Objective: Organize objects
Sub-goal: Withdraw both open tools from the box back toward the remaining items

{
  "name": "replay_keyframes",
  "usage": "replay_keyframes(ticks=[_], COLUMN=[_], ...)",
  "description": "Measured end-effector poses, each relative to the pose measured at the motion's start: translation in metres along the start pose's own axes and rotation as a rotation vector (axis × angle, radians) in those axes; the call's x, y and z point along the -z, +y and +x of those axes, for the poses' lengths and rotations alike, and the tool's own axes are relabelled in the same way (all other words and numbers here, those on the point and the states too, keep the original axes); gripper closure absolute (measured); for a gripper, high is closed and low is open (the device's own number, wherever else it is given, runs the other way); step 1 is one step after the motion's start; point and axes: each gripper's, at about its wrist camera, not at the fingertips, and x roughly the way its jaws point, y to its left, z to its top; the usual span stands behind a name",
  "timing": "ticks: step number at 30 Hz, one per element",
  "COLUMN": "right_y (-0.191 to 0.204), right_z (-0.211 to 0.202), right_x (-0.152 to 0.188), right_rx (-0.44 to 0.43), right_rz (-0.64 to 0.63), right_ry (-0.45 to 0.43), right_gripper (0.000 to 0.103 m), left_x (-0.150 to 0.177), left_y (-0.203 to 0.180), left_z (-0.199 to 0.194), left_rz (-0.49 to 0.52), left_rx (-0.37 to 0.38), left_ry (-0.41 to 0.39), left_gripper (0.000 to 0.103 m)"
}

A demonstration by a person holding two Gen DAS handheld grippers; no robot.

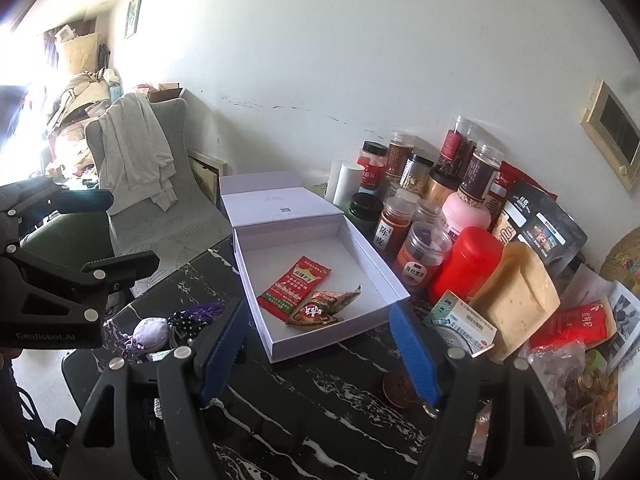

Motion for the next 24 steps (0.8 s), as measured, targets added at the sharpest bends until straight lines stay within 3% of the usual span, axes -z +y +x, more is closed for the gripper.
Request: replay_keyframes(ticks=[18,24], right_y=[0.05,0.066], right_z=[-0.033,-0.032], right_x=[0.057,0.078], right_rx=[-0.133,-0.186], right_rz=[-0.059,-0.072], right_ry=[-0.002,0.017], right_gripper=[0.029,0.029], left_x=[0.087,0.118], left_y=[-0.004,-0.004], left_z=[-0.056,-0.06], left_rz=[-0.07,-0.1], left_rx=[-0.067,-0.058], left_ry=[0.032,0.061], left_gripper=[0.018,0.018])
